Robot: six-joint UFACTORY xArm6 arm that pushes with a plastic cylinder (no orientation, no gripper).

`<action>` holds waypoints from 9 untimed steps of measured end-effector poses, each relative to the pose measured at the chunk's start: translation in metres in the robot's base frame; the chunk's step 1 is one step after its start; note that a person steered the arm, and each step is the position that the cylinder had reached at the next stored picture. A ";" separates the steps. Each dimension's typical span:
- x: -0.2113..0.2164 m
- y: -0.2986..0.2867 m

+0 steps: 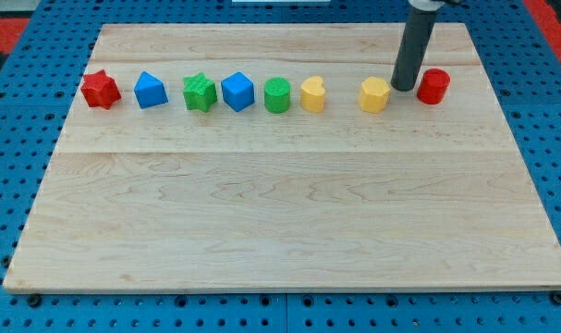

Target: Push the yellow hexagon red circle in a horizontal line

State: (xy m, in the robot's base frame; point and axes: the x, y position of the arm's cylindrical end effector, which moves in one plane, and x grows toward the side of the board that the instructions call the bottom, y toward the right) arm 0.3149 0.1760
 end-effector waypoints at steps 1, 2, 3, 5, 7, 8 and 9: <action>-0.036 0.023; -0.004 0.072; -0.005 0.051; -0.018 0.047; -0.014 0.042; -0.007 0.041; 0.001 0.039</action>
State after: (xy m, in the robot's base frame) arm 0.3162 0.2149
